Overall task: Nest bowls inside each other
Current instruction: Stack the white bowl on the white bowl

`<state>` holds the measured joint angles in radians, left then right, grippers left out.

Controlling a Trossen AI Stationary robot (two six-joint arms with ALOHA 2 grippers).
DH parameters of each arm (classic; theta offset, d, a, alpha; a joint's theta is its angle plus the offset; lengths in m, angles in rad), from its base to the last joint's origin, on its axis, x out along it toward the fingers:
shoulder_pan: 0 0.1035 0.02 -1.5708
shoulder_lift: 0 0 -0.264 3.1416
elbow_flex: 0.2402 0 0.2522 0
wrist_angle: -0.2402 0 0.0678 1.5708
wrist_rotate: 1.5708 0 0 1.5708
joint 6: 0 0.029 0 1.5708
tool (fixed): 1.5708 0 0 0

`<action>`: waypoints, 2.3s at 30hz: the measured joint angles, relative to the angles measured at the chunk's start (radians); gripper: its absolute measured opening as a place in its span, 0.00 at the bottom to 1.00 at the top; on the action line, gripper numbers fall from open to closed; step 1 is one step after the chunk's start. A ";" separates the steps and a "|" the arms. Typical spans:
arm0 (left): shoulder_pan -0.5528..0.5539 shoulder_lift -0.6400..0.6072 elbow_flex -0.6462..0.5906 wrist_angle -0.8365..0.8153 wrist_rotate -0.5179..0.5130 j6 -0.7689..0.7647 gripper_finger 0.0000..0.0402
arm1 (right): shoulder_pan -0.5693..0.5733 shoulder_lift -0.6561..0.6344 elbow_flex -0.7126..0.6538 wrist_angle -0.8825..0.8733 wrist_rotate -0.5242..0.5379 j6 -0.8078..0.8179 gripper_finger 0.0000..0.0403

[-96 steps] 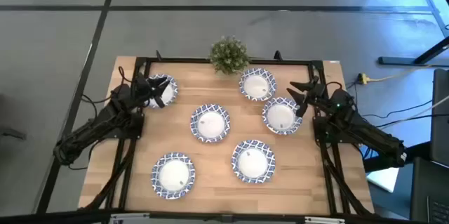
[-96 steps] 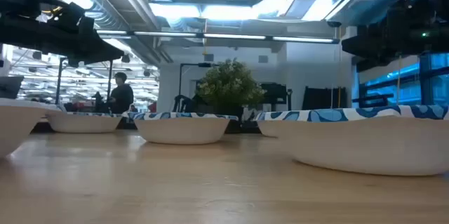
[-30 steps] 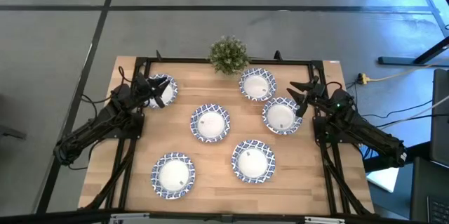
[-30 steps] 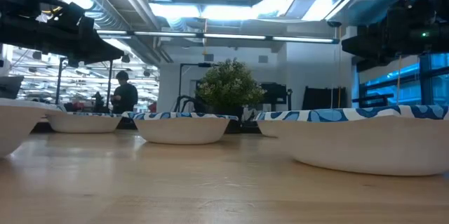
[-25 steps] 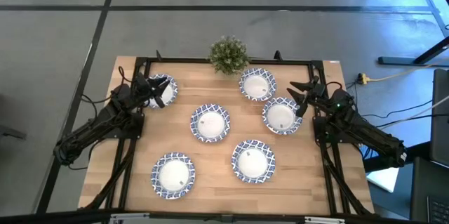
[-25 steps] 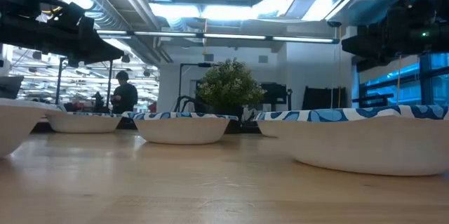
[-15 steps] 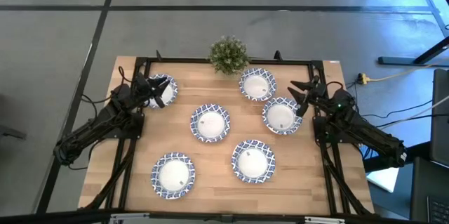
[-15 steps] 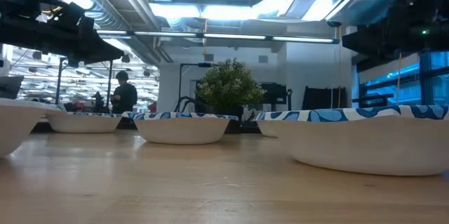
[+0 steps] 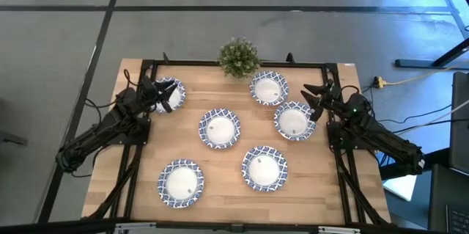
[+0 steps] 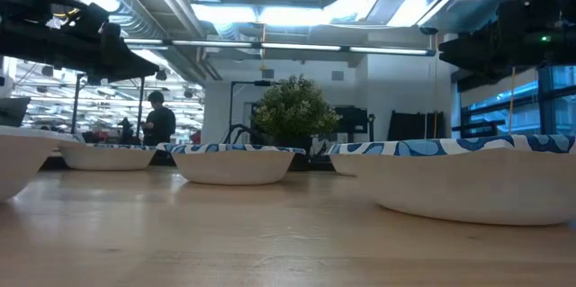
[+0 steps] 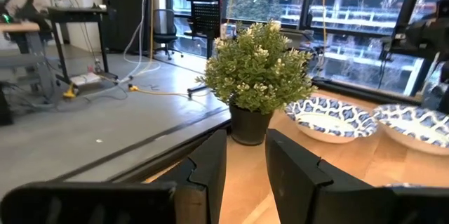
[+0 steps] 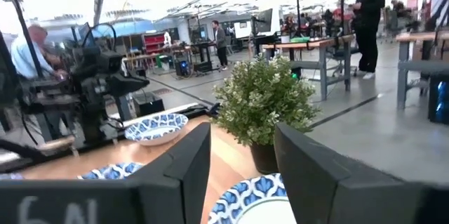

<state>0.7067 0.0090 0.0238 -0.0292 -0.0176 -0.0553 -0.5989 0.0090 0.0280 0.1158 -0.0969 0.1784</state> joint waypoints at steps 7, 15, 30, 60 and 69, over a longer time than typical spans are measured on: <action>0.000 0.000 0.000 0.000 -0.003 0.040 0.24 | 0.000 0.000 0.000 0.074 0.000 0.080 0.40; 0.000 0.000 0.000 0.000 -0.003 0.039 0.24 | 0.000 0.001 0.000 0.098 -0.002 0.082 0.40; 0.000 0.000 0.000 0.001 -0.004 0.039 0.24 | 0.000 0.203 0.236 -0.176 -0.028 -0.020 0.40; 0.000 0.000 0.000 0.001 -0.004 0.040 0.24 | -0.054 1.063 0.693 -0.334 -0.009 -0.057 0.40; 0.000 0.000 0.000 0.001 -0.004 0.039 0.24 | -0.101 1.144 0.694 -0.370 0.026 -0.030 0.40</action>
<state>0.7063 0.0087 0.0235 -0.0284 -0.0212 -0.0162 -0.6996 1.1527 0.7217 -0.2539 -0.0710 0.1481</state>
